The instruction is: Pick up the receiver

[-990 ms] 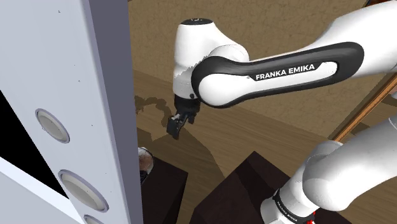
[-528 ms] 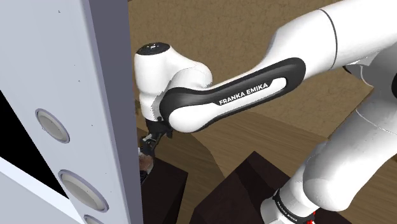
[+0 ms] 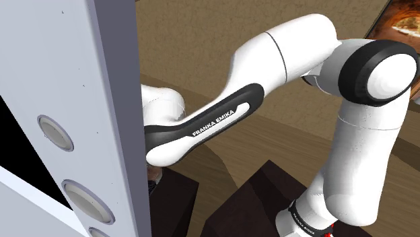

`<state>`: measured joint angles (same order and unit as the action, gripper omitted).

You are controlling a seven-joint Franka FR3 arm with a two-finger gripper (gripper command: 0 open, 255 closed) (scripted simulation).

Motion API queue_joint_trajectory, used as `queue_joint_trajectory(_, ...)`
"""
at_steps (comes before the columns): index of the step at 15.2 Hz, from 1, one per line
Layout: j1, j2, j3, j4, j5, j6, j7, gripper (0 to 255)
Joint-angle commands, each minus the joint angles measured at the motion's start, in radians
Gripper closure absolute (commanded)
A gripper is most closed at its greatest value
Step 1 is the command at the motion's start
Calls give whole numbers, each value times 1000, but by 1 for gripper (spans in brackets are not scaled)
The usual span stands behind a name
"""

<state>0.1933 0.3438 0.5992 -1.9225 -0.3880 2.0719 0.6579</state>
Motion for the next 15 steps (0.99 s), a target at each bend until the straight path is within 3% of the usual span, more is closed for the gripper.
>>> queue_joint_trajectory(1, 45, 87, -16, 59, -56, -5, 44, 0)
queue_joint_trajectory(5, 127, 226, -50, 187, -124, -37, 88, 0)
queue_joint_trajectory(14, 145, 289, -77, 178, -164, 27, 119, 0)
queue_joint_trajectory(15, 146, 291, -78, 177, -165, 29, 121, 255)
